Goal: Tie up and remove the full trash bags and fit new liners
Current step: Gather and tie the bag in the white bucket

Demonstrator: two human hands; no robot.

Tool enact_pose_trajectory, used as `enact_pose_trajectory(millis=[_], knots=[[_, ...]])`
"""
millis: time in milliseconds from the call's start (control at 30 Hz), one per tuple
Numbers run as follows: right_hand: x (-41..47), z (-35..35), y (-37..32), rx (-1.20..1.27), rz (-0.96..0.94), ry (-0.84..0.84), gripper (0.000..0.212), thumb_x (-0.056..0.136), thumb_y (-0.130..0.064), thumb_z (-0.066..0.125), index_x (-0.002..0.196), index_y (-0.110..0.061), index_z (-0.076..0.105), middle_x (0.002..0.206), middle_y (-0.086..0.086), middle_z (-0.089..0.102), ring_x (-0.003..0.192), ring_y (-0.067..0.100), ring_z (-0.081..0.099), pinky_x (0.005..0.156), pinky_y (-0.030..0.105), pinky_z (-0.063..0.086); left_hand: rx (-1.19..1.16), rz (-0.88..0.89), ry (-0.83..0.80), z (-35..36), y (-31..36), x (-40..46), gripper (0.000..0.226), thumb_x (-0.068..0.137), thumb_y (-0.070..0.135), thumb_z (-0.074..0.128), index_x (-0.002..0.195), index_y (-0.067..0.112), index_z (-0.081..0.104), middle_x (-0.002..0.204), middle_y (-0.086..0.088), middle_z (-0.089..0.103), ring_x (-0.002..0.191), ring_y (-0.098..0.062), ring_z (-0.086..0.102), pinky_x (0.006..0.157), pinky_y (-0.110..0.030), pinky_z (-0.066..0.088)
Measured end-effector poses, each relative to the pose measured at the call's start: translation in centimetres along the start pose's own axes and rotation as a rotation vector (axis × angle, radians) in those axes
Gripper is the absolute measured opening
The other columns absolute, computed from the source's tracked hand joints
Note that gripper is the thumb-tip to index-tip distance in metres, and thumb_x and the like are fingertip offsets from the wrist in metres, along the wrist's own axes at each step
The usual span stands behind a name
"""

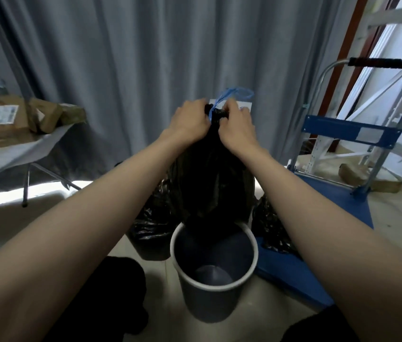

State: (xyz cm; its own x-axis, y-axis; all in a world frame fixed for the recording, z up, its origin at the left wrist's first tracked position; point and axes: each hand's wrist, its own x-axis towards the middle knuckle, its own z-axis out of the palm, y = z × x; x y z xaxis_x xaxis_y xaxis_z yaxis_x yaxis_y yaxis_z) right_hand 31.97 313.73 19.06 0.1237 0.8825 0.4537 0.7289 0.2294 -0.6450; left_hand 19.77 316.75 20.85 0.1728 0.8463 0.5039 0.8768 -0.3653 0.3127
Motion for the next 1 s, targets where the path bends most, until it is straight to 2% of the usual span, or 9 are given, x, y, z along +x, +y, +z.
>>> enact_pose_trajectory(millis=[167, 333, 400, 567, 667, 733, 800, 900, 1000], knots=[[5.0, 3.2, 2.4, 0.138, 0.012, 0.053, 0.023, 0.091, -0.006, 0.038, 0.110, -0.014, 0.048, 0.115, 0.014, 0.052, 0.094, 0.027, 0.045, 0.079, 0.033, 0.034, -0.034, -0.026, -0.026, 2.8, -1.8, 3.7, 0.012, 0.092, 0.021, 0.040, 0.090, 0.016, 0.051, 0.107, -0.022, 0.063, 0.099, -0.046, 0.055, 0.072, -0.039, 0.038], [11.0, 8.7, 5.9, 0.238, 0.060, 0.089, 0.023, 0.089, -0.001, 0.042, 0.108, -0.008, 0.052, 0.112, 0.015, 0.055, 0.091, 0.020, 0.044, 0.068, 0.021, 0.026, -0.041, -0.066, -0.065, 8.3, -5.8, 8.8, 0.023, 0.091, 0.013, 0.039, 0.106, 0.009, 0.056, 0.109, -0.024, 0.063, 0.101, -0.048, 0.055, 0.077, -0.042, 0.042], [13.4, 10.9, 7.3, 0.286, 0.056, 0.082, 0.022, 0.088, 0.000, 0.043, 0.106, -0.007, 0.052, 0.111, 0.015, 0.055, 0.093, 0.020, 0.046, 0.072, 0.021, 0.028, -0.066, -0.072, -0.063, 10.4, -7.5, 11.0, 0.024, 0.091, 0.012, 0.039, 0.107, 0.009, 0.057, 0.105, -0.024, 0.064, 0.097, -0.046, 0.055, 0.078, -0.044, 0.046], [19.4, 16.4, 11.5, 0.370, 0.034, 0.083, 0.017, 0.082, -0.005, 0.049, 0.092, -0.019, 0.051, 0.101, 0.011, 0.061, 0.087, 0.020, 0.052, 0.086, 0.037, 0.046, -0.139, -0.064, -0.013, 16.2, -11.7, 15.6, 0.032, 0.083, 0.019, 0.033, 0.101, 0.012, 0.058, 0.096, -0.016, 0.067, 0.087, -0.043, 0.058, 0.078, -0.048, 0.050], [20.7, 19.4, 15.4, 0.355, 0.006, 0.038, 0.017, 0.081, -0.002, 0.054, 0.089, -0.016, 0.054, 0.101, 0.011, 0.062, 0.091, 0.021, 0.056, 0.087, 0.030, 0.047, -0.102, -0.057, -0.011, 20.7, -14.3, 15.6, 0.032, 0.083, 0.021, 0.036, 0.104, 0.014, 0.059, 0.103, -0.015, 0.065, 0.092, -0.041, 0.058, 0.078, -0.049, 0.051], [20.0, 21.5, 18.7, 0.251, -0.025, -0.034, 0.017, 0.081, 0.002, 0.055, 0.091, -0.011, 0.058, 0.102, 0.012, 0.061, 0.095, 0.020, 0.054, 0.084, 0.022, 0.041, -0.045, -0.062, -0.032, 24.6, -16.0, 14.2, 0.028, 0.087, 0.017, 0.043, 0.108, 0.014, 0.062, 0.112, -0.013, 0.062, 0.100, -0.040, 0.058, 0.082, -0.049, 0.051], [18.2, 24.1, 22.6, 0.078, -0.027, -0.135, 0.016, 0.083, 0.002, 0.055, 0.096, -0.004, 0.061, 0.104, 0.014, 0.059, 0.101, 0.024, 0.052, 0.084, 0.022, 0.036, 0.005, -0.078, -0.123, 29.2, -17.6, 11.8, 0.027, 0.090, 0.016, 0.048, 0.111, 0.011, 0.064, 0.123, -0.011, 0.054, 0.110, -0.035, 0.053, 0.088, -0.049, 0.049], [14.3, 27.6, 28.0, -0.156, 0.039, -0.374, 0.017, 0.087, -0.006, 0.050, 0.102, -0.009, 0.057, 0.112, 0.016, 0.056, 0.106, 0.034, 0.054, 0.091, 0.038, 0.043, 0.116, -0.123, -0.425, 35.7, -19.3, 7.9, 0.035, 0.091, 0.020, 0.051, 0.122, 0.009, 0.061, 0.134, -0.012, 0.044, 0.122, -0.035, 0.044, 0.098, -0.050, 0.045], [11.0, 29.6, 30.5, -0.341, 0.059, -0.615, 0.028, 0.089, -0.013, 0.051, 0.117, -0.009, 0.050, 0.123, 0.016, 0.052, 0.113, 0.037, 0.053, 0.096, 0.046, 0.044, 0.164, -0.128, -0.748, 39.4, -19.7, 4.5, 0.057, 0.093, 0.034, 0.053, 0.144, 0.011, 0.041, 0.148, -0.012, 0.033, 0.133, -0.035, 0.034, 0.106, -0.051, 0.038]])
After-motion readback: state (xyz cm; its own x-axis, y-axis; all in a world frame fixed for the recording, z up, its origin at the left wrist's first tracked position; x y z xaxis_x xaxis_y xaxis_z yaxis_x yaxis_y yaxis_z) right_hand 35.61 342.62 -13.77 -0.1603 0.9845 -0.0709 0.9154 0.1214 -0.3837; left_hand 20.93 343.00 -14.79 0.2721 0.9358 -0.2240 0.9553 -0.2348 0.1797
